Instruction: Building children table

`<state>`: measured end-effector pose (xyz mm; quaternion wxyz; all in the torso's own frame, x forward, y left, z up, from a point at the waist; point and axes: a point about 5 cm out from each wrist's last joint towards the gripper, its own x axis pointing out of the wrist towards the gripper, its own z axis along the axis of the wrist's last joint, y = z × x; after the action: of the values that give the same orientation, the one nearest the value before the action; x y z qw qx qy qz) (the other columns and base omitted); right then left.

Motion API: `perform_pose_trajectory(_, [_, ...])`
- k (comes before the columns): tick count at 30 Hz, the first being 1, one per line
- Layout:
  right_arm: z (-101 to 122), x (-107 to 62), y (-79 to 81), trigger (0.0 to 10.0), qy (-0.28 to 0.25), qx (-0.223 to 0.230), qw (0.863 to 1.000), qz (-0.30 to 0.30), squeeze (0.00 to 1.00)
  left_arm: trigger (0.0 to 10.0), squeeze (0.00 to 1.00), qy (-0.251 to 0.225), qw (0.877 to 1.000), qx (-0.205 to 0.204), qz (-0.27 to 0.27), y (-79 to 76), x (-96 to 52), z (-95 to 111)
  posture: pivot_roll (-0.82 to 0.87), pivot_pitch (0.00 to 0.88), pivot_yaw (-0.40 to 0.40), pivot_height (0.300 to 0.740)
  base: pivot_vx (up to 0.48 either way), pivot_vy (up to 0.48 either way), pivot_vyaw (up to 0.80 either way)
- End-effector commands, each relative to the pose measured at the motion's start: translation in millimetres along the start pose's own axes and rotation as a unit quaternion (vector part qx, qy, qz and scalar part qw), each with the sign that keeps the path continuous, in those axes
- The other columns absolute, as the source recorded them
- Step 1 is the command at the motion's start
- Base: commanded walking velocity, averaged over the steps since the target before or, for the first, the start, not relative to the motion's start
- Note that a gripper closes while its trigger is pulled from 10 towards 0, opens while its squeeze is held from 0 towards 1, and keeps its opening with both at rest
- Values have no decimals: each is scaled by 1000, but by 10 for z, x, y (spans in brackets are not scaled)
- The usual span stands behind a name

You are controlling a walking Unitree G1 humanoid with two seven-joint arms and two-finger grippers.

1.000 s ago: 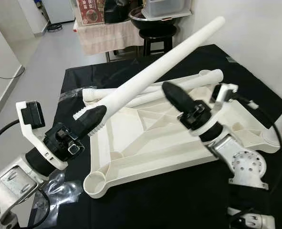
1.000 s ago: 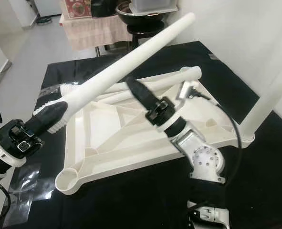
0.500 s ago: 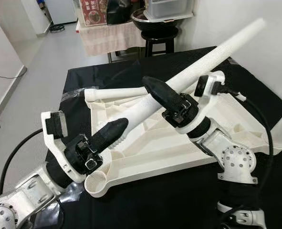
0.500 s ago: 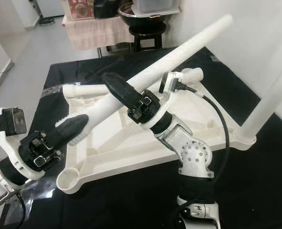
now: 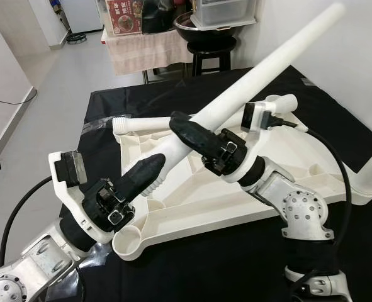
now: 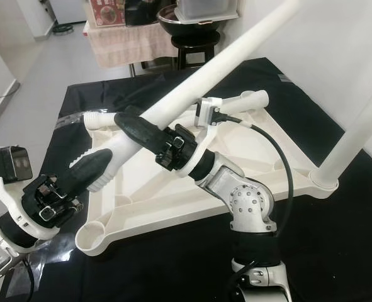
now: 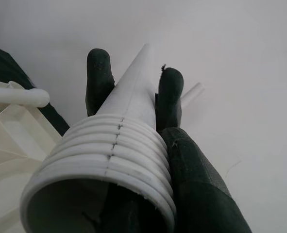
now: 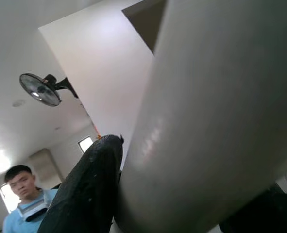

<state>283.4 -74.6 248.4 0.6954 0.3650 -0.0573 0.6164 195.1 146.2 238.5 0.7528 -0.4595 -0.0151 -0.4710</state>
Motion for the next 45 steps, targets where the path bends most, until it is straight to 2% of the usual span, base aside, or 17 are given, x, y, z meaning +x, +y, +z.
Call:
perform_pose_trajectory(1, [13,111,33,0,-11,6,1000,19,0,0,0,41,999,-2,-2,-23,14,-97,-63,46,51,740,0,0,0])
perform_pose_trajectory(5, [104,124,40,0,-46,22,998,25,0,0,0,48,999,-1,-5,-35,15,-126,-64,40,55,740,0,0,0])
perform_pose_trajectory(12, [118,123,51,0,-53,22,998,31,0,0,0,57,998,12,-3,-21,17,-168,-66,37,58,740,0,0,0])
perform_pose_trajectory(13, [114,123,49,0,-54,20,998,29,0,7647,0,65,997,27,6,0,13,-196,-67,39,60,740,0,0,0])
perform_pose_trajectory(14, [114,123,49,0,-54,20,998,29,0,7647,0,65,997,27,6,0,13,-196,-67,39,60,740,0,0,0])
perform_pose_trajectory(15, [108,121,46,0,-54,19,998,27,0,10000,180,67,997,25,13,32,-1,-222,-67,39,60,740,0,0,0])
perform_pose_trajectory(16, [108,121,46,0,-54,19,998,27,0,10000,180,67,997,25,13,32,-1,-222,-67,39,60,740,0,0,0])
perform_pose_trajectory(17, [102,117,37,0,-54,17,998,22,0,10000,1000,66,997,19,23,64,-22,-238,-67,42,61,740,0,0,0])
perform_pose_trajectory(21, [104,109,18,0,-55,14,998,14,0,10000,1000,66,997,17,33,95,-49,-249,-66,44,60,740,0,0,0])
perform_pose_trajectory(23, [198,85,-103,0,-83,0,996,-38,0,10000,1000,87,995,23,44,110,-138,-279,-66,46,60,740,0,0,0])
perform_pose_trajectory(25, [198,85,-103,0,-83,0,996,-38,0,10000,1000,87,995,23,44,110,-138,-279,-66,46,60,740,0,0,0])
perform_pose_trajectory(31, [520,-20,-359,0,-160,-28,976,-148,0,10000,1000,138,986,33,82,173,-360,-375,-61,52,58,740,0,0,0])
perform_pose_trajectory(37, [552,-88,-416,0,-148,-57,970,-182,0,10000,1000,127,984,55,110,242,-407,-344,-61,54,56,740,0,0,0])
perform_pose_trajectory(41, [390,-124,-478,0,-22,-178,959,-217,0,10000,1000,81,984,117,111,185,-308,-89,-62,57,56,740,0,0,0])
perform_pose_trajectory(42, [390,-124,-478,0,-22,-178,959,-217,0,10000,1000,81,984,117,111,185,-308,-89,-62,57,56,740,0,0,0])
perform_pose_trajectory(44, [318,-156,-503,0,62,-257,938,-224,0,10000,1000,14,976,184,114,81,-174,277,-61,59,54,740,0,0,0])
perform_pose_trajectory(45, [296,-171,-519,0,99,-294,923,-229,0,10000,1000,-10,965,231,123,18,-104,450,-62,59,54,740,0,0,0])
